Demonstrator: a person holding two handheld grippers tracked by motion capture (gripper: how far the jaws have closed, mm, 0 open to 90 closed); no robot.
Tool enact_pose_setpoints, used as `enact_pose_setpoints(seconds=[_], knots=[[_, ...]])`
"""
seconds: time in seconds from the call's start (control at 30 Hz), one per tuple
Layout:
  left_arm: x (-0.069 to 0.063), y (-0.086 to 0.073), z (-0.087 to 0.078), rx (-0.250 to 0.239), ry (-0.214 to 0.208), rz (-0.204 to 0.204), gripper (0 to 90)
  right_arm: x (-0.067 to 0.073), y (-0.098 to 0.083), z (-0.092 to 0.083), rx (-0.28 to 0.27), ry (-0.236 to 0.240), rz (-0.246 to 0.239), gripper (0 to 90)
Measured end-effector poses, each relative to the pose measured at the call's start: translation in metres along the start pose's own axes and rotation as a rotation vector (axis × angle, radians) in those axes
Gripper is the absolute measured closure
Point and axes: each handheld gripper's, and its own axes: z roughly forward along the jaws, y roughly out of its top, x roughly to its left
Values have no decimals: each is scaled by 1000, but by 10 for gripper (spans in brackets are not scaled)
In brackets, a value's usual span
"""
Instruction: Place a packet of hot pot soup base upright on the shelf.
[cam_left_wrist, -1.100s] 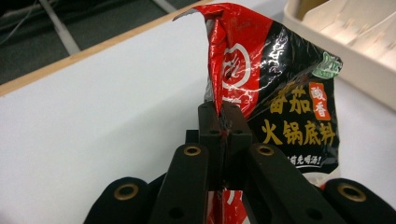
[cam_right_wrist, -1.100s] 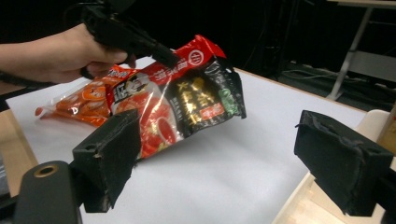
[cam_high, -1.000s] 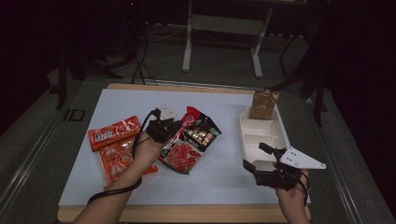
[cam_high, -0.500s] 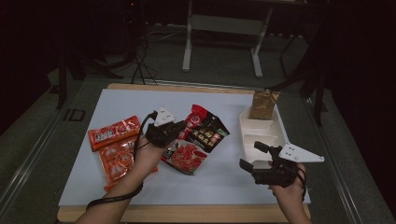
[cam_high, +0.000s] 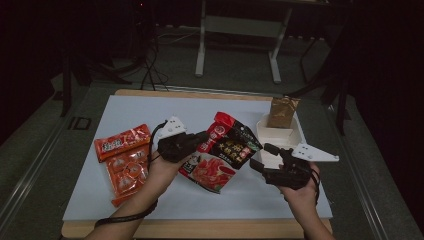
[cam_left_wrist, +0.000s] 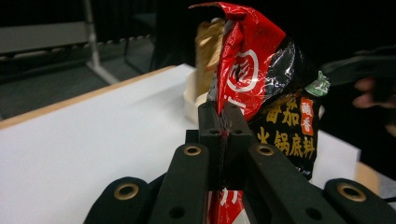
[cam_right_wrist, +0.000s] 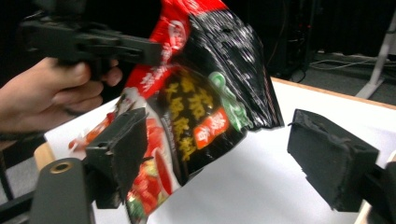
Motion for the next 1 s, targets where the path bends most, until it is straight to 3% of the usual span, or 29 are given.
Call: enact_pose_setpoints(seconds=[0.2, 0.27, 0.4, 0.47, 0.6, 1.0], knots=[[-9, 4, -2, -65, -64, -29, 899, -2, 5, 4, -25, -2, 36, 283], [-11, 4, -2, -86, -78, -40, 899, -1, 5, 5, -30, 0, 38, 350], [-13, 3, 1, -93, -108, -57, 898, 1, 7, 3, -57, 5, 42, 525], [-13, 1, 3, -95, -102, -57, 898, 2, 9, 0, -72, 12, 50, 633], [-12, -2, 7, -77, -99, -45, 895, 2, 11, -3, -86, 24, 53, 723], [-7, -11, 12, -31, -135, -47, 877, 6, 32, -6, -27, 32, -19, 772]])
